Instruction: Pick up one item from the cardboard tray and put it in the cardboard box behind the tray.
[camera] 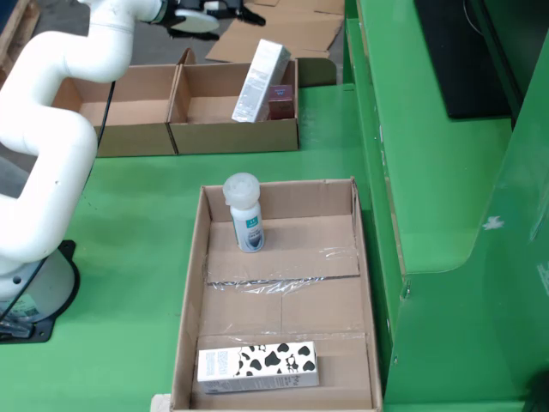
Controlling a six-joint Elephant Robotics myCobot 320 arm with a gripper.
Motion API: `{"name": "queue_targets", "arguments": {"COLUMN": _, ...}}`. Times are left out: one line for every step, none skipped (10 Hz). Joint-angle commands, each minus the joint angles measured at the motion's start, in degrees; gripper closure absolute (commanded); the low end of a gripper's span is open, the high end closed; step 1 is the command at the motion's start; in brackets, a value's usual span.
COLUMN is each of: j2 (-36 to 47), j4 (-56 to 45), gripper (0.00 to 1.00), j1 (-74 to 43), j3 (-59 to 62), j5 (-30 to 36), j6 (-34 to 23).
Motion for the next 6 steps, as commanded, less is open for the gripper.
{"name": "queue_targets", "arguments": {"j2": 4.68, "j4": 0.68, "gripper": 0.0, "j1": -13.07, "j3": 1.58, "j5": -0.55, "j6": 1.91}}
{"name": "queue_targets", "arguments": {"j2": 4.68, "j4": 0.68, "gripper": 0.0, "j1": -13.07, "j3": 1.58, "j5": -0.55, "j6": 2.04}}
{"name": "queue_targets", "arguments": {"j2": 4.68, "j4": 0.68, "gripper": 0.0, "j1": -13.07, "j3": 1.58, "j5": -0.55, "j6": 1.65}}
{"name": "queue_targets", "arguments": {"j2": 3.83, "j4": 0.69, "gripper": 0.0, "j1": -27.01, "j3": 1.58, "j5": -0.47, "j6": 1.37}}
{"name": "queue_targets", "arguments": {"j2": 5.28, "j4": -9.47, "gripper": 0.0, "j1": -50.32, "j3": 1.58, "j5": 25.57, "j6": 4.69}}
{"name": "queue_targets", "arguments": {"j2": 10.47, "j4": -26.8, "gripper": 0.0, "j1": -60.01, "j3": 1.58, "j5": 37.82, "j6": 4.51}}
